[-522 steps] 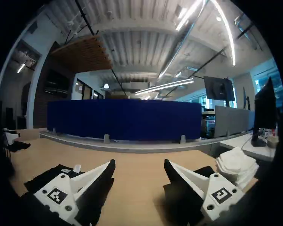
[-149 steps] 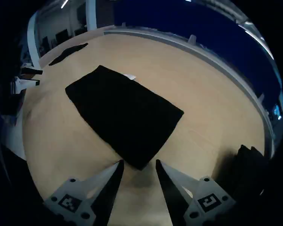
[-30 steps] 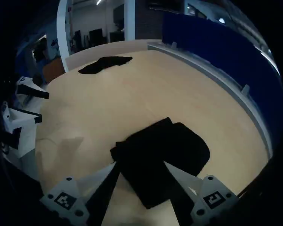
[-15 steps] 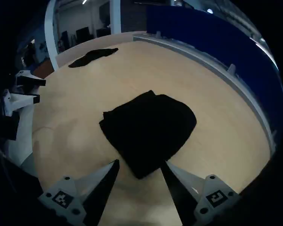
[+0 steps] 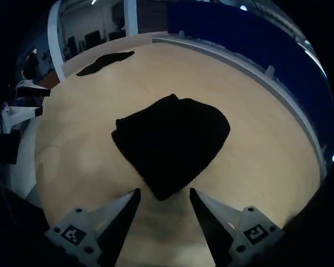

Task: Fold towel

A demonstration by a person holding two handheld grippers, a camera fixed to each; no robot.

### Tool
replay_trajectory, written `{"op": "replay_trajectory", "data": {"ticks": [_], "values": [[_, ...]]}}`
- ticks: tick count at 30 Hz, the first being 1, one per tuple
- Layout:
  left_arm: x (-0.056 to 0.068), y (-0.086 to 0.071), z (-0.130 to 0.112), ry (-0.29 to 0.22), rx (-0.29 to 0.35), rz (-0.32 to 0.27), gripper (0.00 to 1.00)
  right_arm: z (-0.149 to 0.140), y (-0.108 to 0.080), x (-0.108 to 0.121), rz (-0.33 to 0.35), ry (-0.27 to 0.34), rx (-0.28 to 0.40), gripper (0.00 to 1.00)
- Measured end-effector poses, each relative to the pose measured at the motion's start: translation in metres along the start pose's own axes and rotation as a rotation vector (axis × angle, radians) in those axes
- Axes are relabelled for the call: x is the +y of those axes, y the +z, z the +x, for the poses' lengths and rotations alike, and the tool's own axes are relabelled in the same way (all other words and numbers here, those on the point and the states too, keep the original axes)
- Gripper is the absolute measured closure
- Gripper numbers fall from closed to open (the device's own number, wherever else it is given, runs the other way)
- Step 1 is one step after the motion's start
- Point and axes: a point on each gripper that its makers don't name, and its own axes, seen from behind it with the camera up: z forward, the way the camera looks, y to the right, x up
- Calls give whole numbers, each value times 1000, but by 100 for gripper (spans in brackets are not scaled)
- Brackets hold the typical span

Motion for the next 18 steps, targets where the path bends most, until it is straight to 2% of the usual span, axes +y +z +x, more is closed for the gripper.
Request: {"op": "replay_trajectory", "data": {"ticks": [5, 12, 16, 18], "values": [[-2, 1, -1, -3, -1, 1, 6, -5, 4, -1, 0, 6, -12, 34], [-2, -1, -1, -5, -1, 0, 6, -5, 8, -2, 0, 32, -10, 45], [-2, -1, -1, -2, -1, -1, 6, -4, 10, 1, -14, 45, -7, 64], [-1, -2, -1, -1, -1, -1, 6, -4, 11, 2, -18, 51, -7, 69]]}}
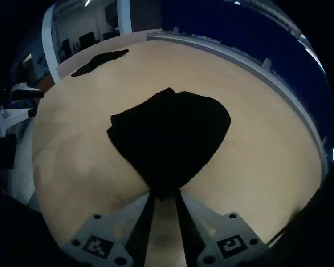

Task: Fold towel

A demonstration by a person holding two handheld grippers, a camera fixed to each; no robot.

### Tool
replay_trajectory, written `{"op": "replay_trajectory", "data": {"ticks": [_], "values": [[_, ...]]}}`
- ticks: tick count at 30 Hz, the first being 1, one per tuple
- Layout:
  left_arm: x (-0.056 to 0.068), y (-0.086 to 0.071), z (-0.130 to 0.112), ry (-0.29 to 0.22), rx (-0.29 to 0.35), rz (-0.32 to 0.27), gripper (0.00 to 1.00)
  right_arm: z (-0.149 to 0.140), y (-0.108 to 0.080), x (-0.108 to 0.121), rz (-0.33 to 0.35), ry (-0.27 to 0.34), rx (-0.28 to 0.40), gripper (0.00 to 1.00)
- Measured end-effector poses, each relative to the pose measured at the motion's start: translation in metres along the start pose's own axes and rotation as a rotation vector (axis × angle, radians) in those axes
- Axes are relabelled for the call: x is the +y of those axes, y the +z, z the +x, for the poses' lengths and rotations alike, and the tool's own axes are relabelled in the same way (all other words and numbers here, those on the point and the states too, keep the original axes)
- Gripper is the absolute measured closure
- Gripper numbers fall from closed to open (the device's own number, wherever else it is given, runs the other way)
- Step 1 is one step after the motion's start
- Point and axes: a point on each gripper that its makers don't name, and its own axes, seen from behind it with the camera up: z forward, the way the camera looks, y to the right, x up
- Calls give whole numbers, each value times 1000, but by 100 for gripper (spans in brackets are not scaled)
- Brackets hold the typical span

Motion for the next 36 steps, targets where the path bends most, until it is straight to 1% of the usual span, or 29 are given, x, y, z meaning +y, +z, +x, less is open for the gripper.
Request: {"op": "replay_trajectory", "data": {"ticks": [3, 6, 8, 15, 21, 28, 36], "values": [[1, -1, 0, 0, 1, -2, 6, 1, 0, 1, 1, 8, 6, 78], [0, -1, -1, 1, 0, 0, 6, 2, 0, 1, -1, 15, 11, 90], [0, -1, -2, 2, 0, 1, 6, 2, 0, 1, -5, 14, 15, 94], [0, -1, -4, 2, -1, 0, 6, 5, -4, 1, -5, 1, 32, 96], [1, -3, -1, 8, 4, -2, 6, 24, -18, 5, -15, -13, 69, 96], [1, -4, 6, 19, 17, -6, 6, 67, -42, 11, -20, -46, 126, 96], [1, -8, 16, 35, 39, -12, 6, 129, -78, 20, -44, -86, 201, 96]]}}
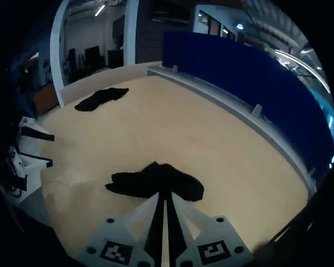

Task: Fold towel

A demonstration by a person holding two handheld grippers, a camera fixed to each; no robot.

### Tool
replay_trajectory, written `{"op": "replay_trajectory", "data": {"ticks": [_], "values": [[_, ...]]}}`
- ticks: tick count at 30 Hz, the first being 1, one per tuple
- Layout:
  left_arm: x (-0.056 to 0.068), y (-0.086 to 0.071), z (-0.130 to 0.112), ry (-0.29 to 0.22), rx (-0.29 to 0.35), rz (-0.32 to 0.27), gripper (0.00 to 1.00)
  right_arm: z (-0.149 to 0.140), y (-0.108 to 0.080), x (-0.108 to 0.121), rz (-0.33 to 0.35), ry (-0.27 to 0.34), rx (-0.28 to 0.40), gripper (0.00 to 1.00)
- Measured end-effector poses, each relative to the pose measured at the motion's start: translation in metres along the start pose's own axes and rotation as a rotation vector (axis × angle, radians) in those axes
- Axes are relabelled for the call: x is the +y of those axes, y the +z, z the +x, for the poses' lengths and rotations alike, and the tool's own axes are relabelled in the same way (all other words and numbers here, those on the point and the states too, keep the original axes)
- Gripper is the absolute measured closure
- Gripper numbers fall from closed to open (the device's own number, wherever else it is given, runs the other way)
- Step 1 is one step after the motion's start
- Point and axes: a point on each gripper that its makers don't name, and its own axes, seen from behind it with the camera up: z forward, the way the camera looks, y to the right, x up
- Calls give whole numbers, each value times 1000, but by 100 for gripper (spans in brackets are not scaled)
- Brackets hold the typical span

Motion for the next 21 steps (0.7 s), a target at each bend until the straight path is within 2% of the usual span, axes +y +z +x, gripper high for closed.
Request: {"op": "replay_trajectory", "data": {"ticks": [9, 15, 21], "values": [[-3, -2, 17, 7, 35, -7, 6, 53, -22, 11, -13, -23, 52, 96], [-3, -3, 23, 20, 49, -15, 6, 63, -34, 19, -34, -31, 63, 96], [-1, -2, 26, 24, 50, -25, 6, 62, -43, 34, -52, -3, 69, 96]]}}
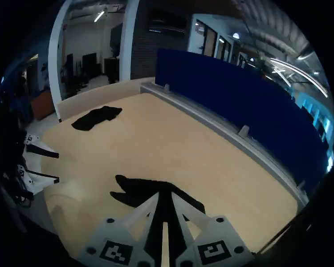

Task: Fold towel

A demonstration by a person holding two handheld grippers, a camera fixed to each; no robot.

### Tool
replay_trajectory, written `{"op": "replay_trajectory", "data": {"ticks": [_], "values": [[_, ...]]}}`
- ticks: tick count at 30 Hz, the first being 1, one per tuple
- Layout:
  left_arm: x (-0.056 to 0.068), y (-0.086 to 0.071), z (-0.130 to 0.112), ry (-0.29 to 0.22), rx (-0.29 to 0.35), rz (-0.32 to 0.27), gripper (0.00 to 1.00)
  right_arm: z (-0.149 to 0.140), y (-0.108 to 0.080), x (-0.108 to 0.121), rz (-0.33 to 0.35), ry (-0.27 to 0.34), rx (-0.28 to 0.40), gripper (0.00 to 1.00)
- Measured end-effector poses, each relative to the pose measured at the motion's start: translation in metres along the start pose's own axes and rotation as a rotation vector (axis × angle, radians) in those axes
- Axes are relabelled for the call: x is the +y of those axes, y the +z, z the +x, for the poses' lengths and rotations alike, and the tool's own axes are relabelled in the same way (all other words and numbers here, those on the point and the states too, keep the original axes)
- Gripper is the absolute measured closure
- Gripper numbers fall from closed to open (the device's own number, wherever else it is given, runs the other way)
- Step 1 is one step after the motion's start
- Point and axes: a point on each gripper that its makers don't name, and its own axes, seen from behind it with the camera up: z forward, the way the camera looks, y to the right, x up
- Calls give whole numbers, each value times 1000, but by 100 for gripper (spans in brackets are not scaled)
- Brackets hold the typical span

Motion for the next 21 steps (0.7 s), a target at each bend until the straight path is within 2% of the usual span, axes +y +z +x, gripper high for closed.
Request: {"op": "replay_trajectory", "data": {"ticks": [11, 21], "values": [[11, 9, 5, 11, -2, -28, 6, -7, -31, 49, -51, 37, 13, 96], [26, 19, 12, 15, -5, -43, 6, -25, -74, 119, -124, 53, 10, 96]]}}
